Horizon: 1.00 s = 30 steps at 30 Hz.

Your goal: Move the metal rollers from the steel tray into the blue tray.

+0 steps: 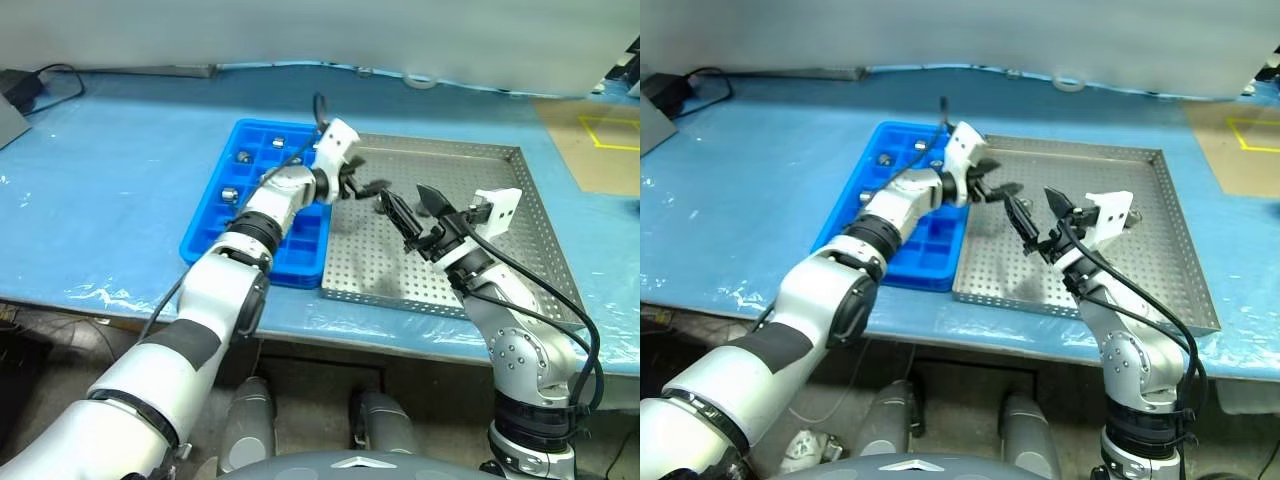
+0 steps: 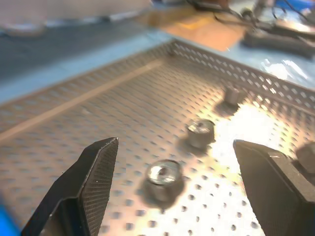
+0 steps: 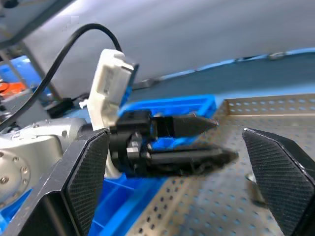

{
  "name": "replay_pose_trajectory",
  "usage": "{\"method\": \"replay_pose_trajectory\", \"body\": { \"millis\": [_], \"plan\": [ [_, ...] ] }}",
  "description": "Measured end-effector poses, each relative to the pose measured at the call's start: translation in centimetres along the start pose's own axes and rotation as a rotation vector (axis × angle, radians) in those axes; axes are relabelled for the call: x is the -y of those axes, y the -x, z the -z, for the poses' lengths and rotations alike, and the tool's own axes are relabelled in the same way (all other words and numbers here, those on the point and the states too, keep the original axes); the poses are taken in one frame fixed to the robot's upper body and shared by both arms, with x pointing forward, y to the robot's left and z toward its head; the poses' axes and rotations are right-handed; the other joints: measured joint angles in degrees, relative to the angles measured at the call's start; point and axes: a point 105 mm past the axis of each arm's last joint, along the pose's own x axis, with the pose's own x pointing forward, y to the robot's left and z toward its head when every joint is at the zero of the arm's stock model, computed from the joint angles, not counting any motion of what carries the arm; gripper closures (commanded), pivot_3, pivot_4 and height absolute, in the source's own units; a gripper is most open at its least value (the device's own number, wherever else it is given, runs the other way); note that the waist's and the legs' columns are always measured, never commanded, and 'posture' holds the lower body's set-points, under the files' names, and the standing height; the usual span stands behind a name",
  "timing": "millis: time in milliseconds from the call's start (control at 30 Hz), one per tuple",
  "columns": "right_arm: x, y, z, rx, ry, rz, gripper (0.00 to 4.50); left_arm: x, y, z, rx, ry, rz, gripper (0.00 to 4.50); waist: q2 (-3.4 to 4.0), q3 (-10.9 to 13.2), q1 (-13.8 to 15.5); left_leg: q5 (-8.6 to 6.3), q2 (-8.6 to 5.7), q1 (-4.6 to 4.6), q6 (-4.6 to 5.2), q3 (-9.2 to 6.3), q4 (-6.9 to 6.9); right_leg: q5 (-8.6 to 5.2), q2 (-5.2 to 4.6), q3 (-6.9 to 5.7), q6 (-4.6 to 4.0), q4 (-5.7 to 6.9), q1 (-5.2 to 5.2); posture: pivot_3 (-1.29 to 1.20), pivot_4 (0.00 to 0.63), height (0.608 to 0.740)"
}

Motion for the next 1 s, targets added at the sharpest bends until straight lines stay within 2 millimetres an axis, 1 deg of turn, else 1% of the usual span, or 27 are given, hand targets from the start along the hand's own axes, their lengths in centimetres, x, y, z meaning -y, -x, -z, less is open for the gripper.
{"method": "replay_pose_trajectory", "body": {
  "millis": [67, 133, 233, 367, 567, 700, 867, 1000],
  "plan": [
    [0.2, 0.6, 0.1, -0.003, 0.003, 0.032, 0.00, -0.4, -0.3, 0.7, -0.040, -0.025, -0.077, 0.43, 0.01, 0.0, -0.6, 0.00, 0.00, 0.01, 0.04, 0.00, 0.01, -0.02, 0.00, 0.02, -0.03, 0.00, 0.00, -0.42, 0.150, 0.740],
    [0.3, 1.0, 0.0, 0.002, 0.010, 0.052, 0.00, -0.9, -0.5, 1.0, -0.057, -0.041, -0.142, 0.43, 0.01, 0.0, -1.1, 0.03, -0.01, 0.00, 0.09, 0.00, 0.01, -0.05, -0.03, 0.03, -0.09, -0.01, 0.01, -0.43, 0.150, 0.740],
    [0.4, 1.3, 0.0, 0.003, 0.014, 0.074, 0.00, -1.1, -0.8, 0.8, -0.057, -0.059, -0.221, 0.43, 0.01, 0.0, -1.3, 0.10, 0.00, -0.01, 0.25, 0.01, 0.02, -0.04, -0.14, 0.07, -0.07, -0.04, 0.02, -0.45, 0.150, 0.740],
    [0.5, 1.6, 0.0, 0.004, 0.019, 0.092, 0.00, -1.3, -1.1, 0.6, -0.037, -0.037, -0.293, 0.43, 0.01, 0.0, -1.3, 0.15, -0.09, -0.03, 0.46, 0.10, 0.07, 0.00, -0.24, 0.15, 0.00, -0.08, 0.03, -0.47, 0.150, 0.740],
    [0.5, 1.6, -0.2, 0.006, 0.039, 0.112, 0.00, -1.3, -1.4, 0.9, -0.041, -0.002, -0.342, 0.43, 0.01, 0.0, -1.5, 0.15, -0.11, -0.02, 0.55, 0.17, 0.11, 0.02, -0.28, 0.21, 0.04, -0.08, 0.03, -0.52, 0.150, 0.740],
    [1.0, 2.0, 0.2, -0.009, 0.055, 0.169, 0.00, -1.6, -1.2, 1.0, -0.034, 0.023, -0.374, 0.43, 0.01, 0.0, -1.9, 0.12, -0.11, -0.05, 0.60, 0.18, 0.11, 0.03, -0.28, 0.21, 0.05, -0.13, 0.02, -0.56, 0.150, 0.740],
    [1.6, 2.6, 0.2, 0.015, 0.064, 0.256, 0.00, -1.5, -1.3, 1.2, -0.040, 0.059, -0.384, 0.43, 0.01, 0.0, -3.2, 0.07, -0.13, -0.07, 0.68, 0.27, 0.15, 0.03, -0.30, 0.28, 0.05, -0.17, -0.01, -0.61, 0.150, 0.740],
    [1.9, 3.0, -0.2, 0.047, 0.081, 0.322, 0.00, -1.5, -1.3, 1.5, -0.063, 0.052, -0.387, 0.43, 0.01, 0.0, -4.1, 0.07, -0.13, -0.08, 0.69, 0.29, 0.15, 0.02, -0.29, 0.29, 0.05, -0.17, -0.03, -0.66, 0.150, 0.740]
  ]
}}
